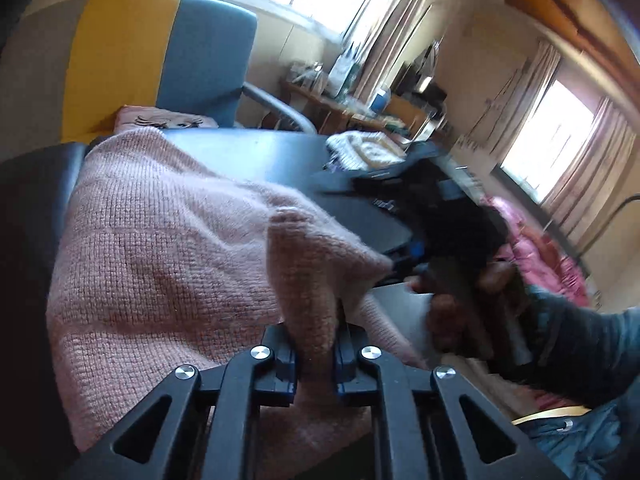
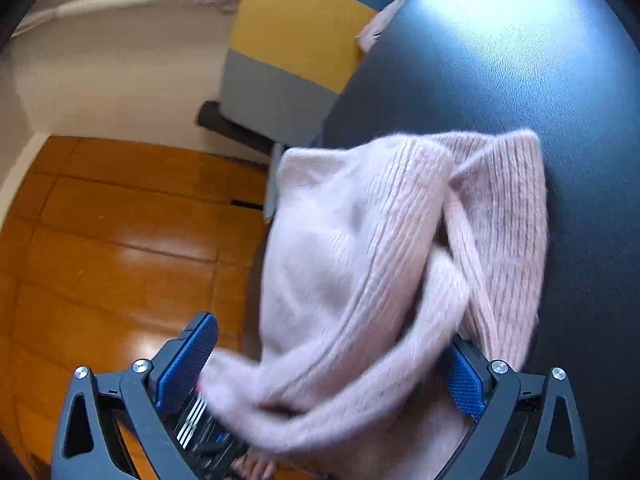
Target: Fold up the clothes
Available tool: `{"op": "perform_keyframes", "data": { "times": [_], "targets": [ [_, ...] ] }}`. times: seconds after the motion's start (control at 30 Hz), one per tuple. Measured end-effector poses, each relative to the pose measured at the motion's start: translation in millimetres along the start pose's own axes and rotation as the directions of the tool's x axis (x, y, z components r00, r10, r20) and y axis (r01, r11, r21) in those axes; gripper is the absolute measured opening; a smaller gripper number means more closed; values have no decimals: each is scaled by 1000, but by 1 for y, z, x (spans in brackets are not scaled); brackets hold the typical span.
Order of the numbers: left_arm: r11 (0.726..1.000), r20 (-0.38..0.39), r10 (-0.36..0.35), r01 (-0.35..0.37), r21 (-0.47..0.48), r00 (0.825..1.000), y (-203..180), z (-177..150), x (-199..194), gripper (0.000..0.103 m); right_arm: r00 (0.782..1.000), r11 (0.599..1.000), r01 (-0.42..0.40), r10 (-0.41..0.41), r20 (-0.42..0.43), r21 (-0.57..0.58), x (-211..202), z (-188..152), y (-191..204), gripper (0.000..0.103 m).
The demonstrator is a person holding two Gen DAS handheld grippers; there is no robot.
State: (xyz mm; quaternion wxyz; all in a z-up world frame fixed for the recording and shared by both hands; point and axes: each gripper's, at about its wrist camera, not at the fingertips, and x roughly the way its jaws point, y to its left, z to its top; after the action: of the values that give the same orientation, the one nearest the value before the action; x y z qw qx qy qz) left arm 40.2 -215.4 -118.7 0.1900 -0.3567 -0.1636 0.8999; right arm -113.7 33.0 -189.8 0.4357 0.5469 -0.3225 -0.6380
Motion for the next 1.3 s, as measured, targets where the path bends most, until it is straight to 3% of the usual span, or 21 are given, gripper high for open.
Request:
{"op": "perform_keyframes", "data": {
  "times": [0.07, 0.13, 0.17, 0.23, 0.4, 0.5, 0.57, 0.7, 0.8, 0.87, 0.97, 1.1, 1.2, 1.3],
  "targets": [
    [999, 32, -48, 48, -2, 998, -3, 2, -12, 10, 999, 999, 41, -41, -9, -31, 8, 6, 8, 88],
    [997, 63, -82, 82, 1, 995, -6, 6, -24, 10, 996, 992, 88, -89, -5, -94, 14, 14, 22, 41],
    [996, 78, -90, 90, 8, 993, -10, 9, -30, 10, 993, 983, 117, -117, 8, -145, 16, 19, 32, 31],
    [994, 109, -108, 106, 22, 988, -17, 16, -42, 10, 991, 963, 130, -123, 42, -237, 12, 26, 56, 23],
    [977, 176, -206, 195, 81, 963, -45, 24, -65, 10, 988, 841, 112, -38, 149, -529, -35, 14, 120, 21],
    [969, 114, -241, 233, 80, 964, -58, 16, -46, 11, 981, 797, 146, -40, 191, -586, -55, 3, 116, 21],
    [970, 34, -240, 238, 58, 970, -64, 4, -18, 11, 973, 791, 205, -100, 209, -576, -75, -8, 89, 21],
    [969, -103, -248, 247, -22, 963, -73, -19, 38, 19, 940, 796, 338, -256, 227, -502, -77, -11, 26, 21],
    [964, -163, -266, 258, -66, 950, -81, -32, 61, 26, 933, 812, 353, -267, 242, -465, -85, -10, -4, 21],
    [956, -176, -294, 285, -75, 940, -87, -34, 60, 28, 929, 822, 360, -271, 252, -441, -91, -9, -23, 21],
    [940, -119, -337, 326, -102, 934, -81, -28, 37, 28, 933, 825, 346, -251, 258, -446, -93, -7, -26, 21],
    [949, 43, -252, 255, -184, 967, -51, -12, 7, 28, 943, 833, 319, -231, 241, -452, -93, -3, -31, 24],
    [966, 37, -92, 98, -238, 995, -27, -9, 10, 28, 955, 858, 284, -213, 206, -429, -95, 1, -31, 29],
    [954, 42, -35, 46, -296, 999, -13, -16, 11, 28, 961, 873, 266, -207, 183, -409, -109, 1, -28, 37]
  ]
}}
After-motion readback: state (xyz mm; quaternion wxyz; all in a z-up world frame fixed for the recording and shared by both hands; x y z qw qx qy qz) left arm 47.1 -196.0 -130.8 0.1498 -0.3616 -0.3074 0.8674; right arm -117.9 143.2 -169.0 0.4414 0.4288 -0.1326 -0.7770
